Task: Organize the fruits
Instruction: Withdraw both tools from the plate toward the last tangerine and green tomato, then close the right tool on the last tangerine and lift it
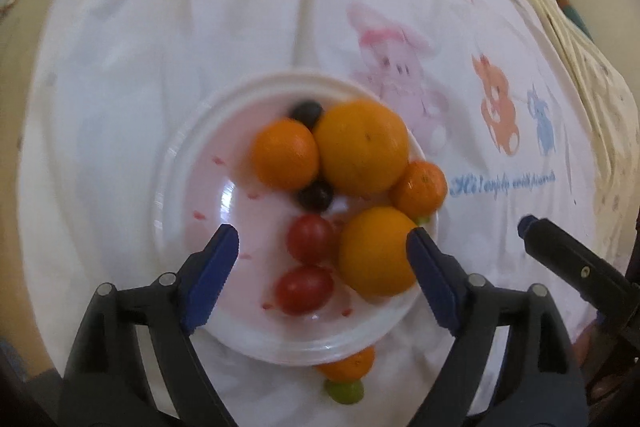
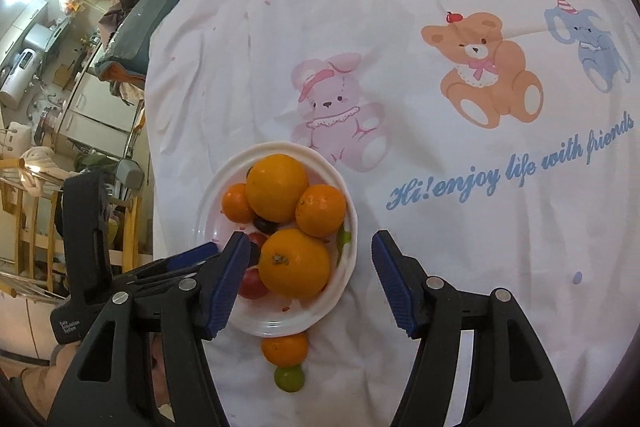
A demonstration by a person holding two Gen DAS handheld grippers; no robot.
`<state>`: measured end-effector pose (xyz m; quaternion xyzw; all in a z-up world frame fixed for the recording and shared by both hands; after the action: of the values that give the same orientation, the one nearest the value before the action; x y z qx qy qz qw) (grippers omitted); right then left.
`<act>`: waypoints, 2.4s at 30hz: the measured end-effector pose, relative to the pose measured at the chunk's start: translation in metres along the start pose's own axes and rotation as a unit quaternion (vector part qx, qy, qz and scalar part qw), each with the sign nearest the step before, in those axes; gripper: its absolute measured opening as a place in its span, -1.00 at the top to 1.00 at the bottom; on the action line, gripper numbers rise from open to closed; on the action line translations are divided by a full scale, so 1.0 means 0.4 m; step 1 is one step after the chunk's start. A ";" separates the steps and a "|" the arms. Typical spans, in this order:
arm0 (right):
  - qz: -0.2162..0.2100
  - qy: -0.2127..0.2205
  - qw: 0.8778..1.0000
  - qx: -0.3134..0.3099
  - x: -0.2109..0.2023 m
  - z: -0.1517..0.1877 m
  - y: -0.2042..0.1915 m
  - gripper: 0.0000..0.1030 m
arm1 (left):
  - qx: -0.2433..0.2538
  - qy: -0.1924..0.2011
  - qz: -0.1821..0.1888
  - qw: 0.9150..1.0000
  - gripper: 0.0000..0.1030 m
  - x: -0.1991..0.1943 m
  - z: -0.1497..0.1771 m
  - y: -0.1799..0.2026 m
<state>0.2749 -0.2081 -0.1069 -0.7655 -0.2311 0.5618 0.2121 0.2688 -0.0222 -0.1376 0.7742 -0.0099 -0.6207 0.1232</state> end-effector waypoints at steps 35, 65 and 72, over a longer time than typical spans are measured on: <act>0.008 -0.034 0.999 0.021 0.002 0.256 -0.032 -0.29 | -0.009 0.079 -0.046 0.996 -0.62 -0.214 0.211 -0.140; 0.064 -0.106 0.992 -0.017 0.158 0.280 -0.041 0.09 | 0.003 0.065 -0.047 0.997 -0.62 -0.180 0.255 -0.149; 0.043 -0.030 0.998 0.041 -0.008 0.250 0.041 0.09 | 0.015 0.020 -0.027 0.999 -0.62 -0.114 0.282 -0.071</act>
<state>0.1800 -0.2166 -0.1418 -0.7484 -0.1807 0.6020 0.2119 0.1459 -0.0071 -0.1221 0.7883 0.0038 -0.6080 0.0947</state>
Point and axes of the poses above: each gripper's, at about its wrist camera, not at the fingertips, and x roughly the way its jaws point, y to its right, z to its underside, the point moved 5 cm from there along x, roughly the way its jaws point, and after that the axes turned 6 degrees about -z, right-handed, at the moved point
